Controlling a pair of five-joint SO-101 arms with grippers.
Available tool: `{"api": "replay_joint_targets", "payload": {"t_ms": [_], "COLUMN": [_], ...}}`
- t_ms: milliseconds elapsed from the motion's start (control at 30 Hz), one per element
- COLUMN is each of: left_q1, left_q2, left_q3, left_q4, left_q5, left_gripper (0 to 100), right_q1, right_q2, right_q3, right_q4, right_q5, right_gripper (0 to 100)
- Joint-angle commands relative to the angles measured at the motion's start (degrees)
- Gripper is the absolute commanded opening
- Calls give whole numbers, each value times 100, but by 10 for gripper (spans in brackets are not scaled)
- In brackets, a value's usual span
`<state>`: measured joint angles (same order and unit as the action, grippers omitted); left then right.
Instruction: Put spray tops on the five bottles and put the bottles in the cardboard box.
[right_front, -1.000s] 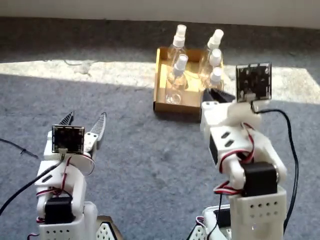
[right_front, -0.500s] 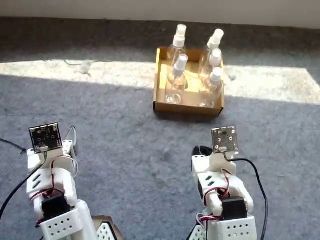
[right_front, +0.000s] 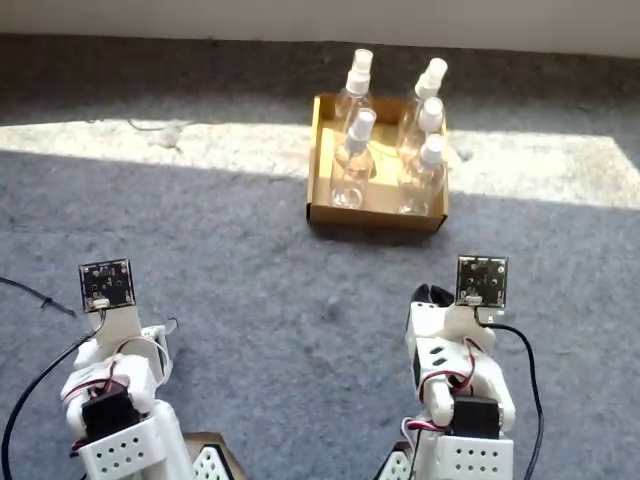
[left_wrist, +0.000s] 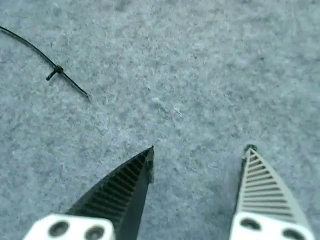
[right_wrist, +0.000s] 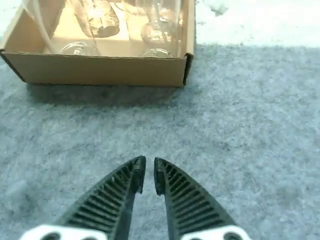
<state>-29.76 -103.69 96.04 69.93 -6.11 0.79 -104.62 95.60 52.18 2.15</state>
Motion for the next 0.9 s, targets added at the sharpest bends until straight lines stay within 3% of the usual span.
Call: {"api": "replay_joint_targets", "payload": {"t_ms": [0, 267, 867], "left_q1": [-48, -48, -48], "left_q2": [-57, -57, -57], "left_q3": [110, 110, 110], "left_q4": [492, 571, 571], "left_q5": [-35, -35, -35], "left_gripper": [258, 258, 258], "right_q1": [277, 330, 330], "right_q2": [-31, -75, -40], "right_q3": [866, 866, 866], "right_q4": [13, 2000, 1842], "right_q5": [35, 9, 26], "right_gripper": [7, 7, 7]}}
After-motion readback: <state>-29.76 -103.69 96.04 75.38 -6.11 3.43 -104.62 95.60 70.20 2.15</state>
